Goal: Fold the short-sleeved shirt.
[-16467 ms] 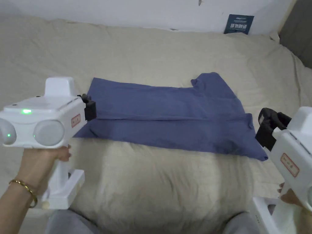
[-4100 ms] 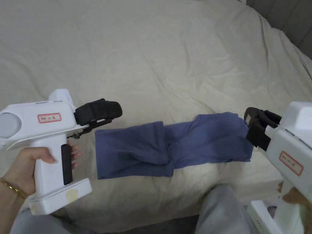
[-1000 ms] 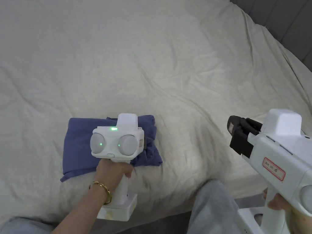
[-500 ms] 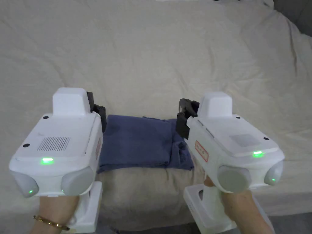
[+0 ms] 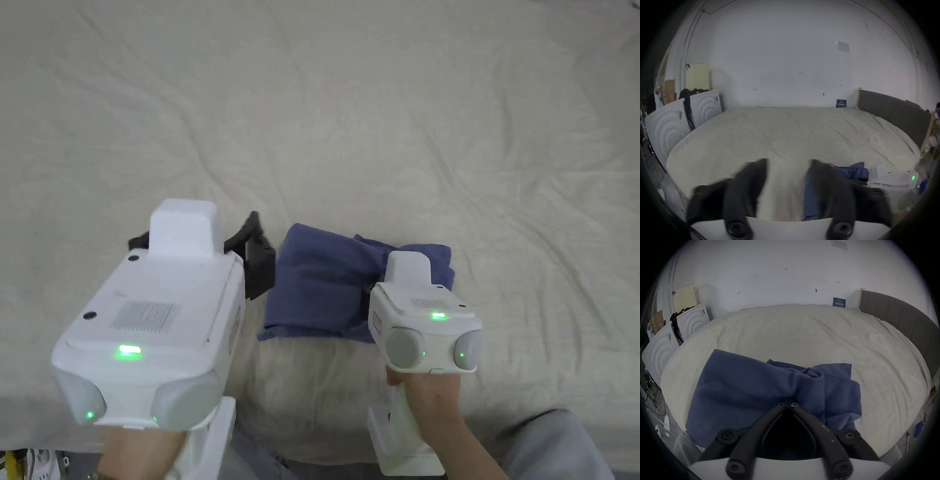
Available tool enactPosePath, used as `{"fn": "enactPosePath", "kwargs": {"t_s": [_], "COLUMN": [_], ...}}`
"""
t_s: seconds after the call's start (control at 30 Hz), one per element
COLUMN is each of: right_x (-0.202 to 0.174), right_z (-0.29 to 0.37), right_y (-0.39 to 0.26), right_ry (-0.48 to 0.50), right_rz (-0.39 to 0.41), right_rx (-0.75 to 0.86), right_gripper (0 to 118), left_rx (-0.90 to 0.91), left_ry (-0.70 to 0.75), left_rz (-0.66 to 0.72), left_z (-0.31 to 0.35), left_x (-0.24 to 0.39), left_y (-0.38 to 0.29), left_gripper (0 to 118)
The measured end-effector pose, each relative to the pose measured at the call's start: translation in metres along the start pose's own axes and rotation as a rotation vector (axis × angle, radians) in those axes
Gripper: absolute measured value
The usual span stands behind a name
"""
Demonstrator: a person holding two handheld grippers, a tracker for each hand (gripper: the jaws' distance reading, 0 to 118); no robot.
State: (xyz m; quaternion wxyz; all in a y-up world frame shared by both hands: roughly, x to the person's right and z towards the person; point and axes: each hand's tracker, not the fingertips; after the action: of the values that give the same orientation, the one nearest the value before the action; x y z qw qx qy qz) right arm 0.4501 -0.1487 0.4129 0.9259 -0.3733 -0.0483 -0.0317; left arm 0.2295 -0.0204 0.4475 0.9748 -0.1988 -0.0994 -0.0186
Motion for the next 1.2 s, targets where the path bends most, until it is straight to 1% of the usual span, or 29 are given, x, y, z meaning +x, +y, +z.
{"fn": "enactPosePath", "kwargs": {"t_s": [0.03,0.07,0.1,0.13,0.23,0.3,0.37,0.4,0.43,0.5,0.67,0.73,0.77,0.8,0.83,0.9,0.93,0.97,1.0,1.03,1.07,1.1,1.13,1.2], "right_x": [0.0,0.002,0.004,0.006,0.008,0.009,0.01,0.01,0.01,0.011,0.012,0.014,0.015,0.015,0.016,0.019,0.02,0.021,0.023,0.025,0.028,0.031,0.034,0.041], "right_z": [0.0,-0.001,-0.001,-0.001,0.006,0.004,0.004,0.004,0.003,0.003,0.002,0.001,0.001,0.001,0.0,0.0,0.001,0.003,0.006,0.01,0.015,0.023,0.029,0.047], "right_y": [0.001,0.0,-0.001,-0.001,0.001,0.003,0.004,0.004,0.004,0.004,0.004,0.004,0.004,0.005,0.005,0.007,0.009,0.011,0.013,0.015,0.017,0.02,0.022,0.03], "right_ry": [0.002,0.005,0.013,0.02,0.04,0.05,0.055,0.057,0.058,0.062,0.072,0.076,0.08,0.082,0.085,0.096,0.103,0.109,0.116,0.124,0.133,0.144,0.145,0.153], "right_rz": [0.006,0.011,0.009,0.005,0.012,0.019,0.019,0.018,0.015,0.014,0.013,0.005,-0.001,-0.006,-0.009,-0.012,-0.012,-0.011,-0.016,-0.025,-0.037,-0.046,-0.047,-0.051], "right_rx": [0.001,-0.001,-0.002,0.001,-0.002,-0.005,-0.008,-0.009,-0.011,-0.012,-0.016,-0.018,-0.02,-0.023,-0.024,-0.03,-0.033,-0.038,-0.041,-0.038,-0.031,-0.016,-0.001,0.04], "right_gripper": [2,2,2,2,2,2,2,2,2,2,2,2,2,2,2,2,2,2,2,2,2,2,2,2], "left_rx": [-0.015,-0.026,-0.06,-0.102,-0.287,-0.421,-0.547,-0.61,-0.668,-0.735,-0.8,-0.835,-0.828,-0.771,-0.757,-0.808,-0.812,-0.814,-0.826,-0.848,-0.883,-0.914,-0.908,-0.905], "left_ry": [-0.033,-0.064,-0.117,-0.174,-0.411,-0.602,-0.726,-0.752,-0.747,-0.742,-0.837,-0.823,-0.839,-0.915,-0.948,-0.944,-0.945,-0.911,-0.852,-0.769,-0.683,-0.713,-0.731,-0.631], "left_rz": [0.031,0.068,0.109,0.131,0.285,0.382,0.459,0.502,0.535,0.566,0.646,0.646,0.648,0.656,0.665,0.719,0.739,0.736,0.721,0.677,0.633,0.712,0.763,0.663], "left_z": [-0.006,-0.013,-0.02,-0.028,-0.064,-0.095,-0.125,-0.139,-0.151,-0.167,-0.185,-0.192,-0.193,-0.191,-0.193,-0.199,-0.202,-0.203,-0.205,-0.207,-0.21,-0.21,-0.207,-0.198], "left_x": [-0.003,-0.006,-0.011,-0.016,-0.039,-0.057,-0.069,-0.073,-0.076,-0.079,-0.074,-0.065,-0.062,-0.06,-0.057,-0.053,-0.05,-0.048,-0.046,-0.045,-0.042,-0.044,-0.045,-0.041], "left_y": [0.006,0.011,0.018,0.023,0.035,0.03,0.017,0.008,0.0,-0.02,-0.057,-0.07,-0.074,-0.073,-0.072,-0.074,-0.074,-0.073,-0.072,-0.071,-0.07,-0.07,-0.064,-0.048], "left_gripper": [92,110,118,118,118,118,118,118,118,118,118,118,118,118,118,118,114,102,78,32,27,26,26,25]}}
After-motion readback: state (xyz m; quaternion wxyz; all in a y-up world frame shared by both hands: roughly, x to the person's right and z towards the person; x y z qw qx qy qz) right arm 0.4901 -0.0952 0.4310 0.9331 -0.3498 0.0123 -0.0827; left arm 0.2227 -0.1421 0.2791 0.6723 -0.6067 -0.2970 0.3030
